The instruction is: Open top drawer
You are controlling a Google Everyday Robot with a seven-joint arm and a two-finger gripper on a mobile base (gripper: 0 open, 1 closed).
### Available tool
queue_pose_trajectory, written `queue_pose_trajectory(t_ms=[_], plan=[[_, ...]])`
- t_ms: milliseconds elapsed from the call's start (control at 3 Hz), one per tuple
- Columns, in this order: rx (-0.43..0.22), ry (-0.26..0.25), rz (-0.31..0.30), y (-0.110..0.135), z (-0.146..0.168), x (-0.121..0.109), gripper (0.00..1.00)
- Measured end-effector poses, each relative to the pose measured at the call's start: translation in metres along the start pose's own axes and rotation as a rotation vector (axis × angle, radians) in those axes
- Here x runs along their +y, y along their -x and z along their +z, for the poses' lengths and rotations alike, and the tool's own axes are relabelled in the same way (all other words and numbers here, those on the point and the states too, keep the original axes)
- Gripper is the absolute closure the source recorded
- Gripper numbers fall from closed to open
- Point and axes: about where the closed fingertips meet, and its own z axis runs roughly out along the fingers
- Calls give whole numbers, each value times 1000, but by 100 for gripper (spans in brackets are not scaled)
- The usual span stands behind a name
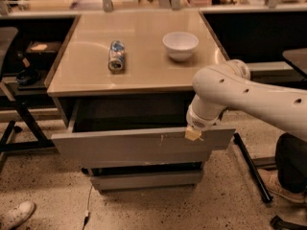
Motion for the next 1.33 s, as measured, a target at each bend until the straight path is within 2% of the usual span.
queue_pose_trajectory(t_ms=[333,667,1000,1333], plan=[[-6,-1,6,-1,-2,2,100],[-11,-2,19,-7,-5,19,100],[-11,-2,19,-9,-5,19,100],[-15,-6,34,-14,-10,34,100]])
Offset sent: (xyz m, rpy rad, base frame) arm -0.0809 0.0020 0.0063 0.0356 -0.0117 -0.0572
